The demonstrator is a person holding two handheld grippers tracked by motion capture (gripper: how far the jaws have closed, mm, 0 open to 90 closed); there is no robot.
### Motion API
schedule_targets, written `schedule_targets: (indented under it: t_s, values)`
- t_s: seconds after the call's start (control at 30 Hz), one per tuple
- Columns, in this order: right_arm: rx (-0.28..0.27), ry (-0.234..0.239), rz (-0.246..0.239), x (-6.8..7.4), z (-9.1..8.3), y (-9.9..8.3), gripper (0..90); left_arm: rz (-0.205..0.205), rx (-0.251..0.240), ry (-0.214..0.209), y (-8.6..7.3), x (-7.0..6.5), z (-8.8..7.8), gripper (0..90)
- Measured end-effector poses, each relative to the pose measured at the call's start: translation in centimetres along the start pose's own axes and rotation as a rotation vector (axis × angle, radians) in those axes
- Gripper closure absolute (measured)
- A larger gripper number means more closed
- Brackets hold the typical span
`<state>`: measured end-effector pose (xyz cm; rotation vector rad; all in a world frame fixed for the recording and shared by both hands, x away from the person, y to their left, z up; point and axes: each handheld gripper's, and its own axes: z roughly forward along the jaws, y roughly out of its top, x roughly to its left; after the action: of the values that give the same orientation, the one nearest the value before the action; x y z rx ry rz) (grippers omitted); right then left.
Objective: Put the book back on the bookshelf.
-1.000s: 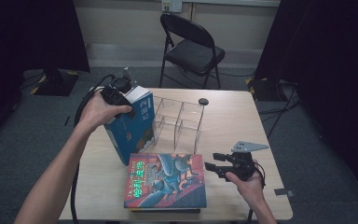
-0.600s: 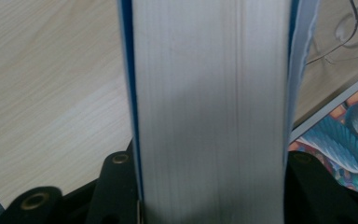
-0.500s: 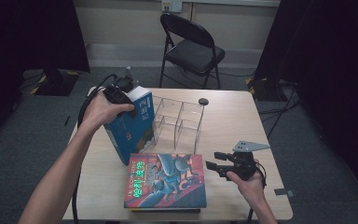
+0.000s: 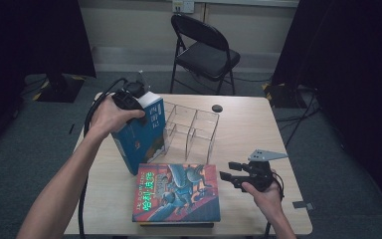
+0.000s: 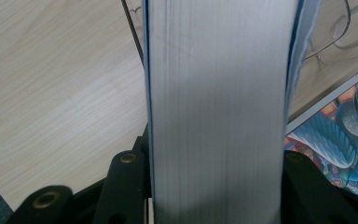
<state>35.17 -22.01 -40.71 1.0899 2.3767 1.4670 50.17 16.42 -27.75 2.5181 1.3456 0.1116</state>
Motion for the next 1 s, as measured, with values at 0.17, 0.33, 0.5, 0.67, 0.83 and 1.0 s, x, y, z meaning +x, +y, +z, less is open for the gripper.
schedule_targets:
  t_s: [0.17,0.33,0.5,0.67,0.83,1.0]
  values:
    - [-0.007,-0.003,0.006,-0.1,-0.1,0.0,42.1,-0.029,-0.003,0.005,0.4,0.0,0.0,61.1]
    - [-0.005,-0.002,0.009,-0.2,-0.1,0.0,42.1,-0.023,0.01,0.003,1.4,0.0,-0.4,61.1]
    - [-0.003,0.003,0.004,-0.2,0.0,0.0,42.3,-0.023,0.0,0.022,2.6,-0.3,-0.6,61.1]
    - [-0.012,0.005,0.009,-0.3,-0.3,0.1,42.4,-0.071,-0.003,0.011,3.5,0.0,0.0,61.1]
    - [-0.011,0.015,0.002,-0.1,-0.1,0.2,42.4,-0.086,0.011,0.033,4.2,0.2,0.9,61.1]
    - [-0.008,0.015,0.004,-0.2,0.0,0.1,42.4,-0.104,0.002,0.023,4.7,0.4,0.7,61.1]
